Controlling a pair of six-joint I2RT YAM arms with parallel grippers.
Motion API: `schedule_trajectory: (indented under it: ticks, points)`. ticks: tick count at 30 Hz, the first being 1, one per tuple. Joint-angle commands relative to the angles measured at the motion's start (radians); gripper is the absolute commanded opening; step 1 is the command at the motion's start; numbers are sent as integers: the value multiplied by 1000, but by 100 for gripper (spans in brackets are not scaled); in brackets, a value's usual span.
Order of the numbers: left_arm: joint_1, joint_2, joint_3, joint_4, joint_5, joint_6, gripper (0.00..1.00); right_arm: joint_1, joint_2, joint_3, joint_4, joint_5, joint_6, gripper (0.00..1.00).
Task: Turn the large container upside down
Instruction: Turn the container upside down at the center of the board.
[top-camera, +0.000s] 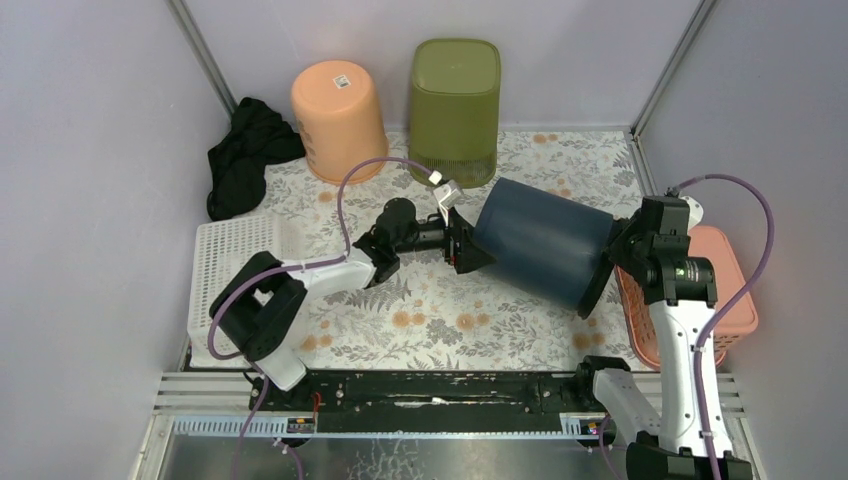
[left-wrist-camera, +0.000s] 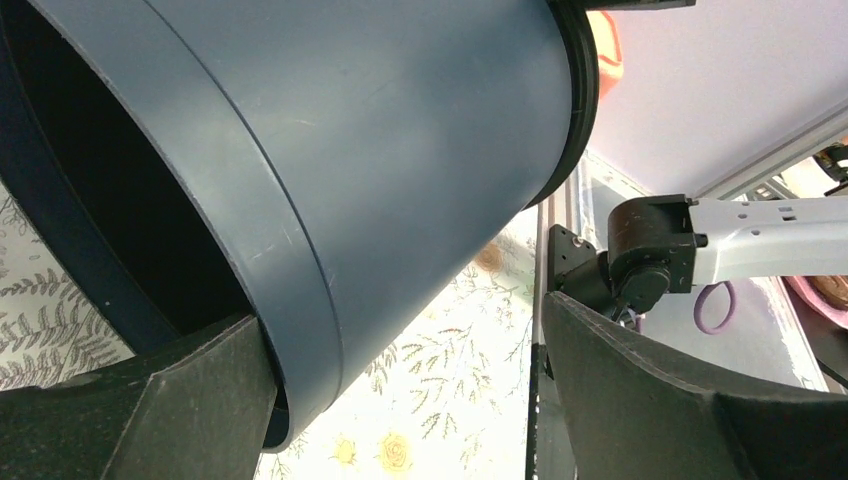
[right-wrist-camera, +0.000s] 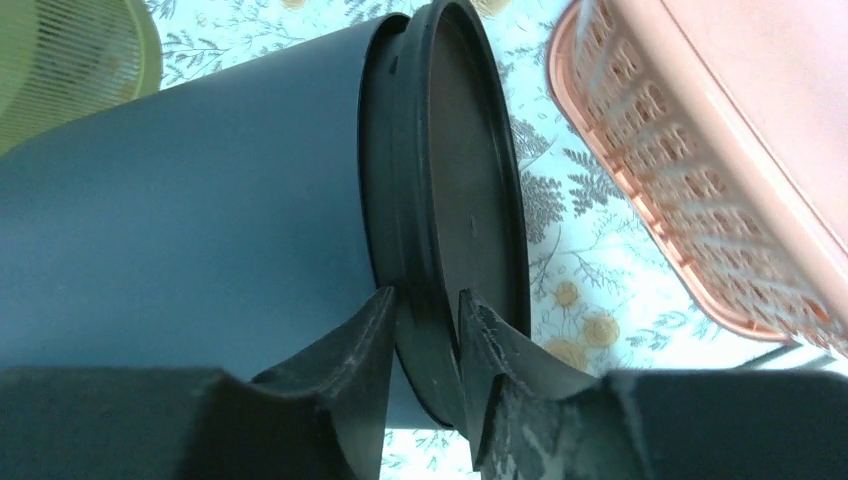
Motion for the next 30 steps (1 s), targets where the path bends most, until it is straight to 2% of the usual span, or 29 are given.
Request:
schedule_trajectory:
  ticks: [1,8,12,16,25,26,30]
  points:
    - [-50,-70,21,-41,-18,41,100,-9,-12,-80,42,-208,-67,33]
    - [-159,-125,-15,-79,-105,47,100,-9,-50,-112,60,-298,-112,30]
    - [-193,-150,-50,-93,-154,44,100,-9,-52,-130,85,-387,-131,46]
    - [-196,-194,-77,-134,-196,41,100,-9,-65,-167,128,-475,-112,49]
    - [-203,-241,31,-414,-301,75,100,-9,-53,-218,176,-508,-111,46]
    - [-202,-243,43,-435,-309,72,100,-9,-55,-219,176,-507,-114,49]
    - [-204,-231,104,-527,-323,66,100,-9,-64,-210,177,-511,-119,75]
